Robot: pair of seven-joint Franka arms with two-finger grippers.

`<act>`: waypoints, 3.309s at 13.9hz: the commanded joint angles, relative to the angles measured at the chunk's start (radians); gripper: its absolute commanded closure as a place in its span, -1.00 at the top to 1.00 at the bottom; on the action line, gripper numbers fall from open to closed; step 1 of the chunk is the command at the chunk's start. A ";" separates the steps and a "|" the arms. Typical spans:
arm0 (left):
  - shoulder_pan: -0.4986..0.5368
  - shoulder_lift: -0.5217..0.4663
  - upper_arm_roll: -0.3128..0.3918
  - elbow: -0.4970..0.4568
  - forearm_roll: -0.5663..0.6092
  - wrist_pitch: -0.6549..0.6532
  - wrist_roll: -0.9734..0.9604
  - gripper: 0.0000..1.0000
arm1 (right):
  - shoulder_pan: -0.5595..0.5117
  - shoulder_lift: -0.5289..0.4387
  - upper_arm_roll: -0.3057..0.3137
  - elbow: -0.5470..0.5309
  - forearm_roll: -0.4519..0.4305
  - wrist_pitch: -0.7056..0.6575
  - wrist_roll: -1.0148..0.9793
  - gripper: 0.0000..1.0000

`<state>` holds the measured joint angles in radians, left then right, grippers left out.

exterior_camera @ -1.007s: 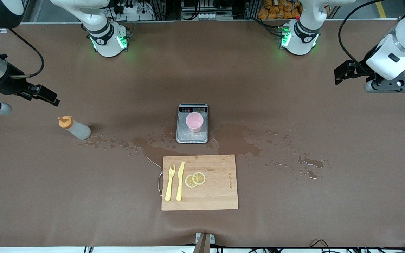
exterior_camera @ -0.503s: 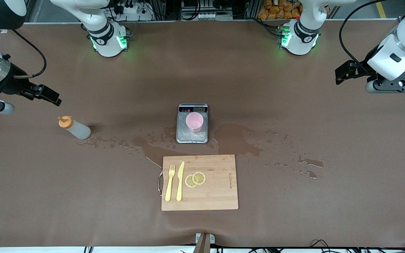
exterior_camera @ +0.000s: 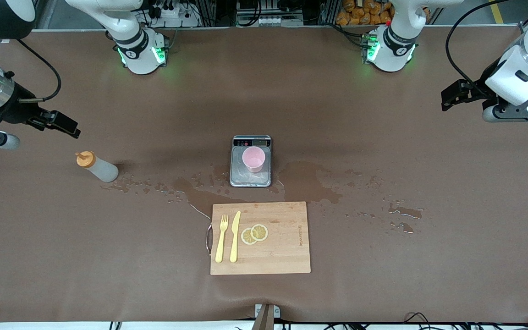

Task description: Add sauce to pink cup with both arms

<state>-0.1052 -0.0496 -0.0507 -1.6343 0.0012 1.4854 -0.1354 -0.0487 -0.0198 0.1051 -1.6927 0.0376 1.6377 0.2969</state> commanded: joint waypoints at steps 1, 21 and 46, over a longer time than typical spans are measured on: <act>0.004 -0.003 -0.009 0.011 0.020 -0.014 -0.003 1.00 | 0.009 -0.028 -0.007 -0.028 0.008 0.013 0.015 1.00; 0.009 -0.001 -0.001 0.010 0.019 -0.013 0.008 1.00 | 0.098 0.003 -0.001 0.050 -0.088 -0.002 0.054 1.00; 0.009 -0.003 -0.009 0.011 0.016 -0.022 0.008 1.00 | 0.012 0.080 -0.004 0.215 0.004 -0.142 -0.228 1.00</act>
<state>-0.1040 -0.0496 -0.0532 -1.6340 0.0012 1.4808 -0.1354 -0.0199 0.0429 0.0937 -1.5013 -0.0069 1.5212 0.0749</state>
